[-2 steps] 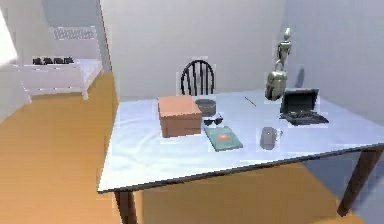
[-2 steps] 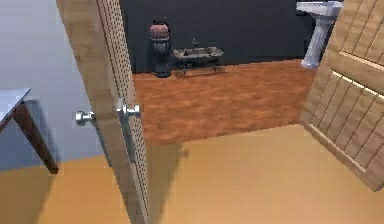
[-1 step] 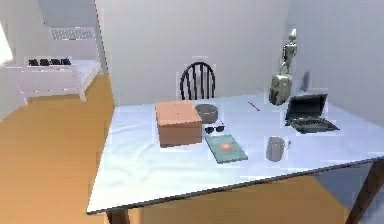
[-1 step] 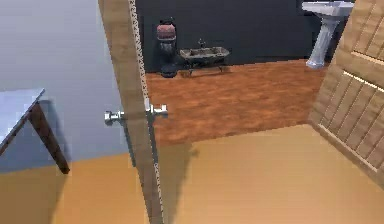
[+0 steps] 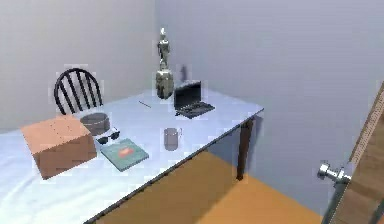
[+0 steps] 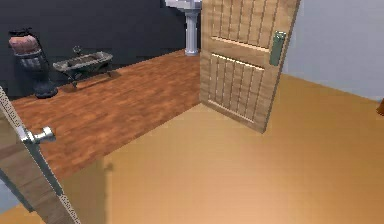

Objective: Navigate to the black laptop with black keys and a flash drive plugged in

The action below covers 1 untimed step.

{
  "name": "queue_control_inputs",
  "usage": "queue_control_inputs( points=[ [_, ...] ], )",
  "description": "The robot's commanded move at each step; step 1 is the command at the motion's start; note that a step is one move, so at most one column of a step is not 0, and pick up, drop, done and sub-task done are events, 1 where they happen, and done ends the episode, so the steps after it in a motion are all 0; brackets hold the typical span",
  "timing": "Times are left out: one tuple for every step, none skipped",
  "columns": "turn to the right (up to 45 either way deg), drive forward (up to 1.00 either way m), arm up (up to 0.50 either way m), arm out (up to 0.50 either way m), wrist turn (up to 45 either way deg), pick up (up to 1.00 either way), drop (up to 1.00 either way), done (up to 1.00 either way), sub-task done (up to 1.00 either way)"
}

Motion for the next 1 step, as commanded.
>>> queue_control_inputs(
  points=[
    [0.0, 0.0, 0.0, 0.0, 0.0, 0.0, 0.0, 1.0, 0.0]
  ],
)
